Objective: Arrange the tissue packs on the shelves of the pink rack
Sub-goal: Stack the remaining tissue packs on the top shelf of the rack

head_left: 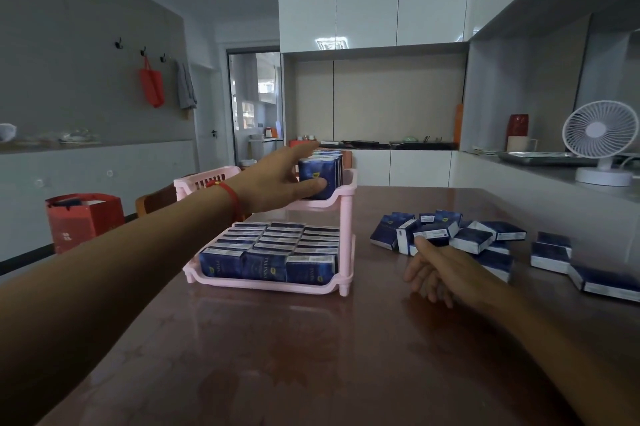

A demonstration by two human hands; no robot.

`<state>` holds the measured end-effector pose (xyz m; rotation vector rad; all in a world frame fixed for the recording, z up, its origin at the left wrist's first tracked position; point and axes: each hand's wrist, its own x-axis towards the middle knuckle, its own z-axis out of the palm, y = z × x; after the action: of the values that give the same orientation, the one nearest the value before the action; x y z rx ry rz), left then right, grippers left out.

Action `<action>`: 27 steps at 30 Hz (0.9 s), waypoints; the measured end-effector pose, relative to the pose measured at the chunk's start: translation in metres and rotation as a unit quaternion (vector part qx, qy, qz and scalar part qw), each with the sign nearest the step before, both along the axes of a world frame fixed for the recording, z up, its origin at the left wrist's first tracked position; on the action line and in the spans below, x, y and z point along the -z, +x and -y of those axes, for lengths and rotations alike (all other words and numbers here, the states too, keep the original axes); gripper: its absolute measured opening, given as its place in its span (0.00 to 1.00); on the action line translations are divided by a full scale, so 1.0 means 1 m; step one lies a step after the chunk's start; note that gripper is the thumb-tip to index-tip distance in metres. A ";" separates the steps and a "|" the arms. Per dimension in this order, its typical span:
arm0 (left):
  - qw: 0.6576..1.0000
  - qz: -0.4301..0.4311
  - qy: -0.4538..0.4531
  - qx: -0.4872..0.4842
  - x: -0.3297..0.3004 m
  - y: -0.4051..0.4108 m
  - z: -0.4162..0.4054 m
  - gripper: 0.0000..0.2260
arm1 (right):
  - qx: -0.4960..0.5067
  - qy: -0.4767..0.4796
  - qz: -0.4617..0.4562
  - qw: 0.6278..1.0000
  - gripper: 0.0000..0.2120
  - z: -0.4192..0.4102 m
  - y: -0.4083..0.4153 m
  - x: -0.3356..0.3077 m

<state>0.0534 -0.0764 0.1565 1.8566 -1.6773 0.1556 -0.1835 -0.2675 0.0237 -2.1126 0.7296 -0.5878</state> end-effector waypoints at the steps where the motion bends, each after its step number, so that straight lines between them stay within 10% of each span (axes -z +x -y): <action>1: 1.000 -0.003 0.000 -0.002 0.000 -0.001 -0.001 0.30 | -0.001 0.000 0.000 1.000 0.38 0.000 0.000 0.000; 7: 0.997 0.040 -0.034 -0.058 0.004 -0.006 -0.006 0.29 | -0.003 0.009 0.017 1.000 0.36 0.000 -0.001 0.000; 14: 0.923 0.152 -0.354 -0.017 0.047 -0.085 -0.023 0.09 | 0.022 0.010 0.028 0.999 0.32 -0.002 -0.001 -0.003; 21: 0.979 -0.015 -0.135 0.154 0.123 -0.179 0.038 0.14 | 0.216 -0.203 0.033 0.955 0.08 0.020 -0.032 -0.009; 27: 0.991 -0.059 -0.024 0.121 0.144 -0.175 0.078 0.18 | 0.548 -0.219 -0.148 0.794 0.20 0.076 -0.089 0.001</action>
<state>-0.1214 -0.1545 0.0128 1.5801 -1.7826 -0.0133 -0.2729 -0.3439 0.0222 -2.0174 2.2345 -1.1086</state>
